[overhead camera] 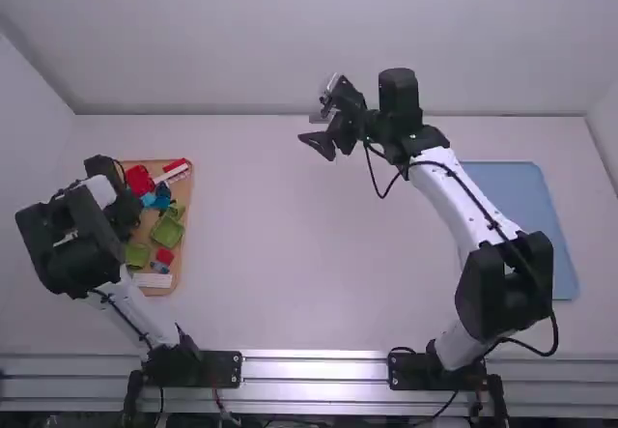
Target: Assemble lego blocks to make yellow taxi
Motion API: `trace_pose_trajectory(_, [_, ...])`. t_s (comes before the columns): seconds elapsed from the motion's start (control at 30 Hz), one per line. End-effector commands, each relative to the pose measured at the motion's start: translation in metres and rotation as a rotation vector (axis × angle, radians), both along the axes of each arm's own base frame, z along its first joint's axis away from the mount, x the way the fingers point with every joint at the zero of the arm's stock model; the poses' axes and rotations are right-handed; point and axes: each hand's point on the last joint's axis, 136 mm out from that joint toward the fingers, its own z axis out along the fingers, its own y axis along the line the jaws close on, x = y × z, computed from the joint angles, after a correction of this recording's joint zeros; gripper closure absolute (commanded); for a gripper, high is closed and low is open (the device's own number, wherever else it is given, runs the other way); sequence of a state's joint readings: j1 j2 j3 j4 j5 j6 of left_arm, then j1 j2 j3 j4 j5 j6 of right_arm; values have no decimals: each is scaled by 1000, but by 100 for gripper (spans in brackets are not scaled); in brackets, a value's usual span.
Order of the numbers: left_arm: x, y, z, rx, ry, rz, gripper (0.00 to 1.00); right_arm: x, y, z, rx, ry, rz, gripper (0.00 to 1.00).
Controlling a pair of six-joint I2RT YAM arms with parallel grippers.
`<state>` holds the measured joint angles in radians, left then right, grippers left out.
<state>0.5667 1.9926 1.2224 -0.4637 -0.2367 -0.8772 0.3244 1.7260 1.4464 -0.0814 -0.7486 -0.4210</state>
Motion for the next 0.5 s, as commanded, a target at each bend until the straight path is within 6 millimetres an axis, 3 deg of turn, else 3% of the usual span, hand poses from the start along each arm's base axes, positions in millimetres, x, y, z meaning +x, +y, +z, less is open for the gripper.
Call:
trace_pose_trajectory(0.0, [2, 4, 6, 6, 16, -25, 50, 3, 3, 10, 10, -19, 8, 1])
trace_pose_trajectory(0.2, [19, -1, 53, 7, 3, -175, 56, 3, 3, 10, 10, -19, 8, 1])
trace_pose_trajectory(0.27, [31, -14, 73, 1, -39, -288, 63, 3, 3, 10, 10, -21, 7, 1])
trace_pose_trajectory(0.43, [41, -47, 101, 32, -79, -474, 66, 5, -1, 10, 11, -19, 0, 1])
trace_pose_trajectory(0.47, [42, -63, 108, 52, -85, -542, 66, 5, -3, 11, 13, -19, 0, 1])
